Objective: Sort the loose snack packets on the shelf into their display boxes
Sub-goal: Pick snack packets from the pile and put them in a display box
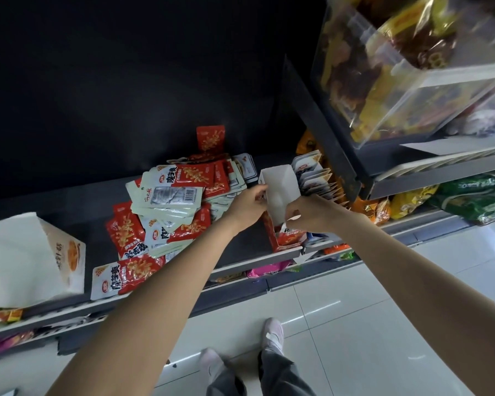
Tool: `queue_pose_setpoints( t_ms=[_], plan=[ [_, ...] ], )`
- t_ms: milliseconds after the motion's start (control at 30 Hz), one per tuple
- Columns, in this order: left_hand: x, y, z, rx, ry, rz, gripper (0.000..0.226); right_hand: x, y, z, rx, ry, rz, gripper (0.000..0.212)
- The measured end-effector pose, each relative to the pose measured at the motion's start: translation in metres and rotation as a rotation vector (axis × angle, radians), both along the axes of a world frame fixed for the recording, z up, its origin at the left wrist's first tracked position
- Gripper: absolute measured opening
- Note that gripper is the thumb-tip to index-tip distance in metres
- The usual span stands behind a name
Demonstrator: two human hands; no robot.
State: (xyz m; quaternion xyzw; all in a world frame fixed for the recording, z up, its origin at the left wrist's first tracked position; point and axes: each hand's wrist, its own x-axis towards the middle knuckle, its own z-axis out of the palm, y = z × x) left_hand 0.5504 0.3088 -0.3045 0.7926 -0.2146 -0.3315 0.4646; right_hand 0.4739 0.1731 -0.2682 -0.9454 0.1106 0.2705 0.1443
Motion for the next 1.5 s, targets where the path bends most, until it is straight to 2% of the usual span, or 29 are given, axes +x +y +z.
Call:
queue_pose_setpoints(
  t_ms=[67, 133, 200, 267, 433, 500, 600, 700, 767, 867, 1000, 1067, 1200, 1300, 1500],
  plan=[
    [0.000, -0.001, -0.001, 0.012, 0.001, 0.012, 0.045, -0.002, 0.000, 0.001, -0.016, 0.056, 0.039, 0.030],
    [-0.001, -0.002, -0.001, 0.010, 0.007, 0.022, 0.047, -0.003, 0.001, 0.001, 0.004, 0.114, 0.039, 0.043],
    [-0.003, -0.002, 0.000, 0.010, -0.005, 0.021, 0.049, -0.002, 0.004, 0.000, 0.068, 0.122, -0.069, 0.053],
    [-0.003, -0.002, 0.000, 0.016, -0.026, 0.019, 0.048, 0.000, 0.006, -0.001, 0.039, 0.098, -0.113, 0.049],
    [-0.004, -0.002, -0.005, 0.025, -0.044, 0.002, 0.046, 0.002, 0.010, -0.019, -0.036, 0.042, -0.074, 0.016],
    [-0.004, 0.000, -0.006, 0.038, -0.057, -0.001, 0.045, 0.004, 0.012, -0.021, -0.033, 0.027, -0.074, 0.015],
    [-0.003, 0.005, -0.004, 0.046, -0.130, 0.012, 0.039, 0.010, 0.013, -0.015, -0.012, -0.002, -0.110, 0.026],
    [-0.001, 0.014, 0.001, 0.013, -0.228, 0.054, 0.033, 0.016, 0.017, -0.010, -0.042, -0.082, -0.106, 0.028],
    [0.002, 0.026, 0.005, 0.007, -0.317, 0.074, 0.030, 0.018, 0.025, -0.006, -0.034, -0.203, -0.141, 0.025],
    [0.012, 0.053, 0.007, 0.020, -0.463, 0.147, 0.025, 0.028, 0.042, -0.003, 0.095, -0.395, -0.177, 0.023],
    [0.032, 0.100, -0.004, 0.147, -0.592, 0.269, 0.022, 0.056, 0.077, -0.014, 0.248, -0.491, -0.160, 0.032],
    [0.047, 0.120, -0.015, 0.234, -0.552, 0.288, 0.027, 0.073, 0.095, -0.027, 0.242, -0.475, -0.131, 0.041],
    [0.070, 0.146, -0.035, 0.435, -0.355, 0.183, 0.058, 0.111, 0.121, -0.056, 0.165, -0.276, -0.022, 0.063],
    [0.075, 0.159, -0.039, 0.523, -0.243, 0.112, 0.071, 0.139, 0.133, -0.068, 0.110, -0.170, 0.062, 0.066],
    [0.083, 0.165, -0.032, 0.567, -0.210, 0.026, 0.050, 0.179, 0.140, -0.084, 0.034, -0.150, 0.161, 0.051]
  ],
)
